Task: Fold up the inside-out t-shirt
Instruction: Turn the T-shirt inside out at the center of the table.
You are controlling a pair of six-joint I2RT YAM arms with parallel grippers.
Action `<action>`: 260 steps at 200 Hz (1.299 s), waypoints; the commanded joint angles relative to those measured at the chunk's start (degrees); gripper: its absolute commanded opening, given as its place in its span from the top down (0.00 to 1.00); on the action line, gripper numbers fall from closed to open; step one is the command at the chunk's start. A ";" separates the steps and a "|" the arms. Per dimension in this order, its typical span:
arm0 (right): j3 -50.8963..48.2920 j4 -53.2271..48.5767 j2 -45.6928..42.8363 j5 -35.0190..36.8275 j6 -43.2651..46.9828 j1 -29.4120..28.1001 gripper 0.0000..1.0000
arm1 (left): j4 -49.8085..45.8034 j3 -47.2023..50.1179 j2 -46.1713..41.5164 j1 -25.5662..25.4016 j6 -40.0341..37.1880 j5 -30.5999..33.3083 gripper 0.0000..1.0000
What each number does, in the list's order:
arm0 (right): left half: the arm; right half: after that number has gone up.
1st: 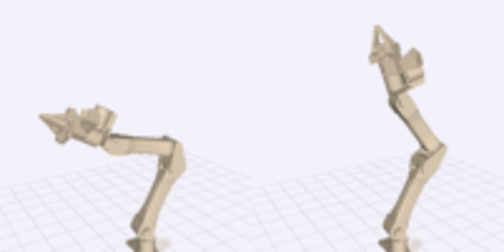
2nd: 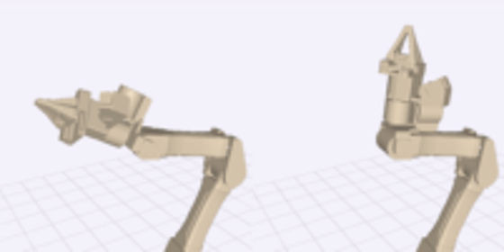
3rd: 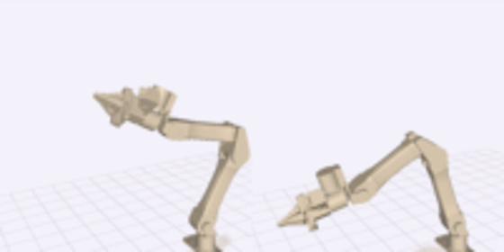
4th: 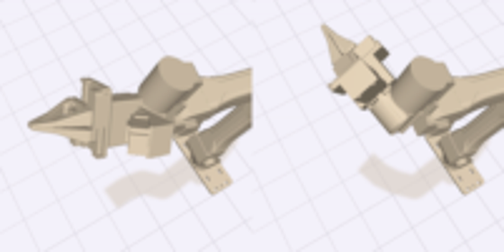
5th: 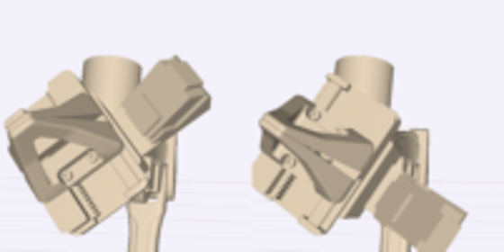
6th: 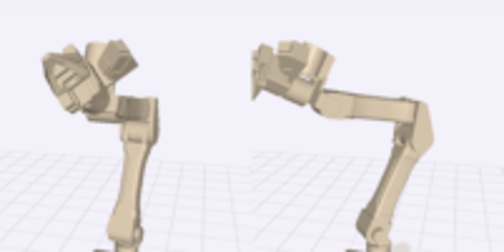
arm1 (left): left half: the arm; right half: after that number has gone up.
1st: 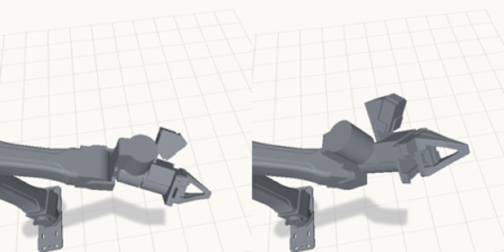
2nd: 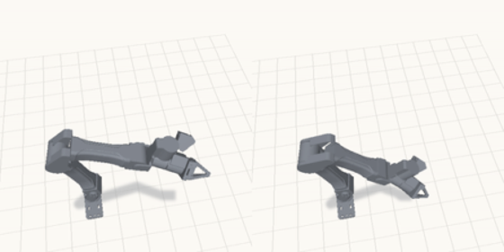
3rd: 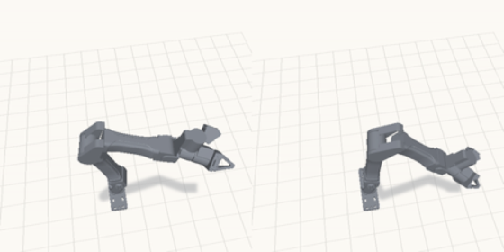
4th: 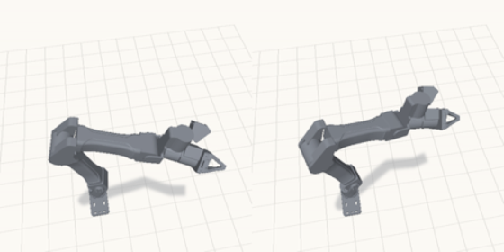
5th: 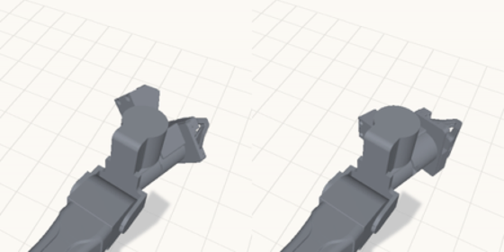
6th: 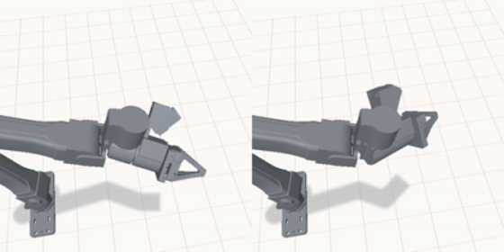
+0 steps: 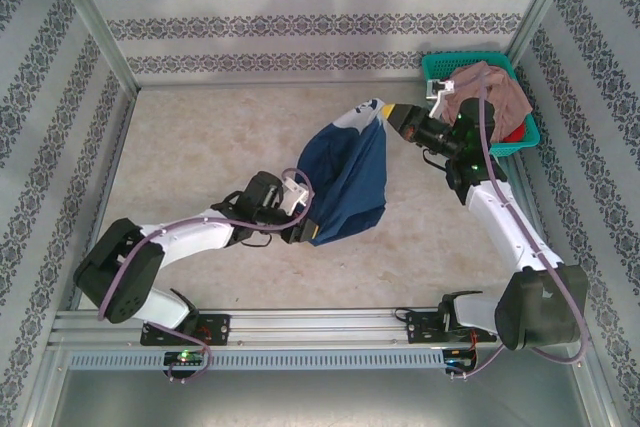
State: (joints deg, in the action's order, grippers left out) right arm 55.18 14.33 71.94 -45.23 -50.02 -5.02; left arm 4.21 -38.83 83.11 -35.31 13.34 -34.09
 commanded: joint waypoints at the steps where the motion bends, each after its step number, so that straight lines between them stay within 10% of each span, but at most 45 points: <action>1: -2.31 -2.06 0.31 -4.68 5.69 -0.13 1.00 | 4.08 -0.87 -3.02 -0.33 -1.09 2.55 0.52; 101: -7.89 -9.69 -3.99 -6.41 14.97 1.15 1.00 | -4.45 -25.86 17.50 2.97 4.40 7.82 0.38; 149: -8.22 -8.44 -4.13 -5.25 13.63 1.68 1.00 | -7.63 -35.91 30.96 0.48 5.11 23.26 0.45; 187: -9.04 -12.91 -7.70 -0.25 15.91 4.46 1.00 | 5.32 -32.18 25.07 1.69 8.21 7.77 1.00; 221: -9.13 -18.80 -11.46 10.35 21.44 3.68 1.00 | 29.68 -16.14 5.61 8.24 22.07 -10.37 1.00; 260: -7.69 -21.82 -10.18 21.03 28.32 -3.94 0.96 | 30.01 -13.57 -4.05 13.08 23.72 -20.32 1.00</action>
State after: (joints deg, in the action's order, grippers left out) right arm 46.37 -4.47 60.97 -33.21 -28.01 -4.99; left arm 27.38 -53.47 81.60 -23.46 33.34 -43.59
